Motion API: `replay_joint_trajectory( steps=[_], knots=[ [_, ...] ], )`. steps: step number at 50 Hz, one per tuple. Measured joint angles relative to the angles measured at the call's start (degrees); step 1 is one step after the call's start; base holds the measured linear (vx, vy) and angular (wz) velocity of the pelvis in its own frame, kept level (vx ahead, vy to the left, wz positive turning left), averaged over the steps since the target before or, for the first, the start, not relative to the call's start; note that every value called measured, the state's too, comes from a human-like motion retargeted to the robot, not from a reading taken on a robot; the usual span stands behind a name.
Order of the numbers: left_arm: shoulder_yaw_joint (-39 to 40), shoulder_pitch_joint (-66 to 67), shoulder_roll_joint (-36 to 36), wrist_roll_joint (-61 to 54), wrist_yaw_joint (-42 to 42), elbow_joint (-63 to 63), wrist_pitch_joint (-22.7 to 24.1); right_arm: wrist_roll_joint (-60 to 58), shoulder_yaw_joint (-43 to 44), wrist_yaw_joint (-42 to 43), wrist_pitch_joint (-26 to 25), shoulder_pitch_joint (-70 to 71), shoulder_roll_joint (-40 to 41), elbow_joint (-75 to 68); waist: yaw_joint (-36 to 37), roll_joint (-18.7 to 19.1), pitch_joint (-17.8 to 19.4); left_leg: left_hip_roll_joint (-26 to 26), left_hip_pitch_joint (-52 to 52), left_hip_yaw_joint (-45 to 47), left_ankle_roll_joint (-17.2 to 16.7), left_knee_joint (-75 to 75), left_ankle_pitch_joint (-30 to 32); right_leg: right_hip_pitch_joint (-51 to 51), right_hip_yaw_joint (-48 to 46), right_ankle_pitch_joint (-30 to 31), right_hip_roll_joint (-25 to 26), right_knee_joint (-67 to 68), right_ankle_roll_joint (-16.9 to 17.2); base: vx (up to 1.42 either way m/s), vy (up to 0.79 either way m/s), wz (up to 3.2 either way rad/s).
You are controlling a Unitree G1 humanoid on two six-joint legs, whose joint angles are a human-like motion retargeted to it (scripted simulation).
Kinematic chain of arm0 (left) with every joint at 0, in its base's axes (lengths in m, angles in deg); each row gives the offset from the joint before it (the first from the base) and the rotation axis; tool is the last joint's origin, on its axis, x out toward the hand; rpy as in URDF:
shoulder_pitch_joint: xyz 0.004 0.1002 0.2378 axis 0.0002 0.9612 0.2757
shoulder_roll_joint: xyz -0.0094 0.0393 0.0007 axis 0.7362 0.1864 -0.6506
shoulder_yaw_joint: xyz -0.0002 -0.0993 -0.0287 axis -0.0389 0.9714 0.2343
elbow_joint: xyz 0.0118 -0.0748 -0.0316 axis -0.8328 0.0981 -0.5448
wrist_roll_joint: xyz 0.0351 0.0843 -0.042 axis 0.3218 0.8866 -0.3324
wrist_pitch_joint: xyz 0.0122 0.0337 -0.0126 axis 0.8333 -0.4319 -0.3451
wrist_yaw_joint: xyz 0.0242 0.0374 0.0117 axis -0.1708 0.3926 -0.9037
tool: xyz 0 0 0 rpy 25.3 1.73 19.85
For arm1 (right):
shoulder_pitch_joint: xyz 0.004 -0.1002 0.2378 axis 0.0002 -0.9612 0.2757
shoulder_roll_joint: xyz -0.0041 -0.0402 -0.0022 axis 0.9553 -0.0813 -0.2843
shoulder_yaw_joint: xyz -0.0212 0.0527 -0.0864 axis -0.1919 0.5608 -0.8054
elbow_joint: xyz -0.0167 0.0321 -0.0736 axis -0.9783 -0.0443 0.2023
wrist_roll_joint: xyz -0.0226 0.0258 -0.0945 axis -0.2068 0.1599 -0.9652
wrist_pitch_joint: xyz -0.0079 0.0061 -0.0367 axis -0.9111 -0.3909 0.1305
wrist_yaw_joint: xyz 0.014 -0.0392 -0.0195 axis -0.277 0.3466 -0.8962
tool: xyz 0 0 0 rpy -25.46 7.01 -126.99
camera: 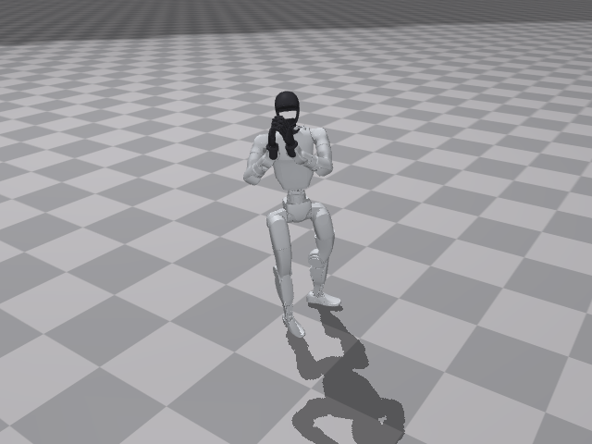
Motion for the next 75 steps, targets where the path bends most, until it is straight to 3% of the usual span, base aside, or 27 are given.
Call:
replay_joint_trajectory(
  steps=[3,9,13,17,22,27,32,35,37,40,45,49,53,58,63,67,70,75],
  knots=[
    [-1.3,1.9,1.8,0.3,-1.7,-1.9,1.4,-0.2,-1.3,0.3,1.2,-0.7,-0.3,1.4,0.8,-0.3,0.4,0.0,-1.0,-1.7,0.1,0.3,-0.1,-0.4,-1.6,-0.2,-0.6,0.6,0.0,-0.02,0.05,0.51],
    [4.8,10.1,1.9,2.4,-5.2,-6.9,2.8,-1.2,3.5,4.8,2.3,-6.3,-0.4,4.6,4.5,-1.5,-0.1,-0.1,-3.7,-6.3,-0.3,1.4,-0.7,-1.2,-5.6,-1.1,-2.4,2.0,0.0,-0.02,0.09,0.7],
    [2.9,11.6,1.3,2.3,0.4,-8.0,1.7,-1.0,-1.1,-2.2,2.7,-6.3,3.8,6.4,6.6,-3.4,-0.1,-0.8,-5.3,-9.9,-0.5,1.8,-1.2,-1.4,-8.3,-2.4,-4.3,3.2,0.0,-0.02,0.16,0.85],
    [3.2,15.8,2.8,4.9,-1.4,-11.2,3.0,-3.7,-2.4,-0.1,4.2,-8.6,4.6,8.9,9.8,-4.5,-0.2,-2.0,-7.2,-14.2,-0.7,2.0,-1.6,-1.8,-11.7,-3.9,-6.6,4.9,0.0,-0.01,0.18,0.97],
    [8.7,20.5,3.8,6.3,-5.7,-14.0,2.5,-5.3,3.2,6.1,4.9,-13.2,6.6,12.0,14.1,-5.8,-0.5,-4.1,-8.8,-19.4,-1.1,1.1,-1.8,-1.5,-16.2,-5.7,-9.8,6.7,0.0,0.0,0.2,1.0],
    [5.4,16.8,0.6,6.9,0.4,-12.6,0.4,-4.8,-2.1,-3.1,3.1,-9.6,9.4,8.9,17.4,-7.2,-1.5,-6.7,-9.4,-24.4,-1.3,-0.5,-1.9,-0.1,-20.7,-7.1,-13.0,7.5,0.0,0.01,0.19,0.98],
    [7.2,17.3,3.2,7.3,-1.3,-13.5,0.5,-4.4,-1.1,-1.4,3.4,-8.0,7.6,8.4,20.0,-8.4,-1.6,-8.7,-9.5,-28.7,-1.8,-2.0,-1.6,1.9,-24.9,-7.8,-15.2,7.5,0.0,0.01,0.14,0.83],
    [10.3,18.5,4.7,8.7,-4.5,-13.8,0.4,-7.2,1.6,4.8,3.4,-9.0,6.8,8.6,21.7,-9.0,-1.4,-9.3,-9.6,-30.6,-2.1,-2.6,-1.3,2.8,-27.0,-8.0,-15.8,7.4,0.0,0.01,0.09,0.62],
    [10.3,18.4,3.9,8.6,-3.7,-13.8,0.0,-7.1,1.3,4.1,3.1,-9.0,8.4,8.4,22.7,-9.4,-1.4,-9.6,-9.6,-31.7,-2.2,-2.9,-1.3,3.2,-28.1,-8.2,-16.1,7.5,0.0,0.01,0.08,0.5],
    [7.6,17.7,2.8,9.0,0.3,-14.1,-0.5,-6.0,-2.6,-4.0,3.0,-6.7,11.0,6.7,24.0,-9.7,-1.5,-9.8,-9.8,-32.9,-2.2,-3.1,-1.2,3.5,-29.2,-8.5,-16.4,7.9,-0.3,0.01,0.06,0.39],
    [8.9,18.7,5.3,10.9,-1.2,-16.4,-0.2,-7.9,-3.0,-2.0,3.4,-5.4,12.0,6.1,25.8,-10.5,-1.5,-10.1,-10.3,-34.6,-2.1,-3.1,-1.2,3.6,-30.8,-8.9,-17.0,8.9,-0.6,0.01,0.05,0.3],
    [12.3,18.8,6.3,11.9,-4.3,-17.3,-0.7,-11.6,-0.3,4.6,2.8,-7.0,11.5,7.4,27.3,-11.2,-1.5,-10.4,-10.5,-35.7,-2.3,-3.2,-1.2,3.8,-31.8,-9.2,-17.4,9.4,-0.7,0.02,0.05,0.26],
    [8.7,17.5,5.1,10.6,0.0,-17.1,-0.9,-10.2,-4.2,-0.2,2.9,-5.4,13.3,6.5,28.4,-11.7,-1.7,-10.7,-10.7,-36.7,-2.3,-3.1,-1.3,4.1,-32.8,-9.5,-17.8,9.8,-1.1,0.02,0.05,0.23],
    [10.0,18.9,5.5,12.6,-2.0,-18.1,-0.7,-11.7,-4.5,0.6,3.6,-4.9,13.5,6.3,29.2,-12.2,-1.9,-11.0,-10.8,-37.8,-2.5,-3.1,-1.4,4.4,-33.7,-9.8,-18.2,10.4,-1.4,0.03,0.04,0.19],
    [13.1,21.4,5.7,12.0,-4.6,-19.4,-0.3,-13.0,-2.8,7.0,3.4,-6.3,13.0,8.0,30.0,-12.6,-2.0,-11.3,-10.9,-38.6,-2.7,-3.1,-1.4,4.7,-34.6,-10.0,-18.6,10.6,-1.5,0.0,0.0,0.0],
    [9.4,21.6,5.1,11.2,0.2,-18.9,-0.7,-12.1,-6.9,-0.6,3.1,-2.1,13.1,5.0,30.1,-12.6,-2.5,-11.5,-11.0,-39.0,-2.6,-3.1,-1.4,4.8,-34.9,-10.0,-18.8,10.7,-1.7,0.0,0.0,0.0],
    [9.7,21.5,5.2,10.3,-0.3,-17.9,-0.4,-10.8,-7.6,-0.5,3.3,-0.8,13.0,3.5,30.3,-12.7,-2.5,-11.5,-11.0,-39.1,-2.6,-3.1,-1.4,4.8,-35.0,-10.0,-18.9,10.7,-1.8,0.0,0.0,0.0],
    [12.5,21.1,5.4,9.9,-3.7,-17.5,0.7,-13.5,-4.1,8.4,3.0,-3.6,13.7,5.1,30.8,-12.9,-2.3,-11.7,-11.1,-39.3,-2.7,-3.2,-1.5,4.9,-35.2,-9.9,-18.9,10.6,-1.7,0.0,0.0,0.0]
  ],
)
